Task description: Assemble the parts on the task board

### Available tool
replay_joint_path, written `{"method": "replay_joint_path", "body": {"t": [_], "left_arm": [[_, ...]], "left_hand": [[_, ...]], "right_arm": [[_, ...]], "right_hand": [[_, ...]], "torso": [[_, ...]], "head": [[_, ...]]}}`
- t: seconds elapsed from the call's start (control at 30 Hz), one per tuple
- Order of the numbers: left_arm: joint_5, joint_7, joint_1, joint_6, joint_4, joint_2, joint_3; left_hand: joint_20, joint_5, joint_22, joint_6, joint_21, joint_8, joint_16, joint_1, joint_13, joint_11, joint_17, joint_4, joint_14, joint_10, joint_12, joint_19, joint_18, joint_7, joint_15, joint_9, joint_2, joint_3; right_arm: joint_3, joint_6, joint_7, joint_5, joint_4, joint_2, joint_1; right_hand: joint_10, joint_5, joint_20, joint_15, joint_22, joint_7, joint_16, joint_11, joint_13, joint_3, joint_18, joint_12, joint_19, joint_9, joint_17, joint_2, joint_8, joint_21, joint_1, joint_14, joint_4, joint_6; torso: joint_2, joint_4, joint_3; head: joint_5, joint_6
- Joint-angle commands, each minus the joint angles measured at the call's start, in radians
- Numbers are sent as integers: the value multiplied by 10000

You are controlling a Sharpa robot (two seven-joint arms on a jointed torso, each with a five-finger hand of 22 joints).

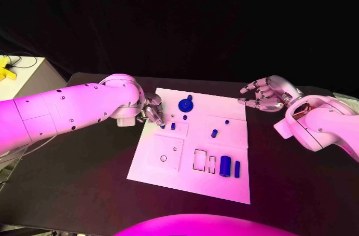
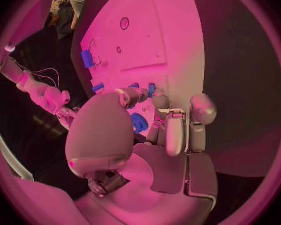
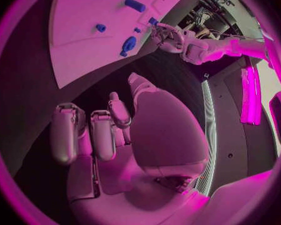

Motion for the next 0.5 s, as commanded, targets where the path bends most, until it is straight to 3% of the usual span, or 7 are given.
{"method": "replay_joint_path", "body": {"t": [0.03, 0.5], "left_arm": [[-47, -24, -37, 111, -6, 46, -12], [-70, -93, -75, 533, 2, 81, -28]], "left_hand": [[0, 67, 8, 165, 38, 16, 47, -32, 5, 2, 1423, -2009, 711, 104, 37, 63, -82, -123, -92, 516, 20, 1988], [-4, 83, 27, 178, 47, 11, 65, -67, 97, -2, 1474, -2018, 725, 159, 80, 73, -86, -129, -95, 518, 10, 1986]], "right_arm": [[0, 63, 89, -49, 7, 3, -5], [0, 70, 90, -49, -9, 9, -6]], "right_hand": [[-37, 31, 62, 67, 1369, 1, -47, 31, -14, -56, 52, 22, 10, -14, 1056, 20, 61, -27, -83, 545, 0, -60], [-39, 77, 60, 64, 1359, -3, -54, 28, -21, -66, 56, 31, 5, -18, 1053, 22, 73, -52, -119, 545, -15, -63]], "torso": [[4, -7, 1], [-8, 2, -1]], "head": [[-7, -14], [-24, -80]]}}
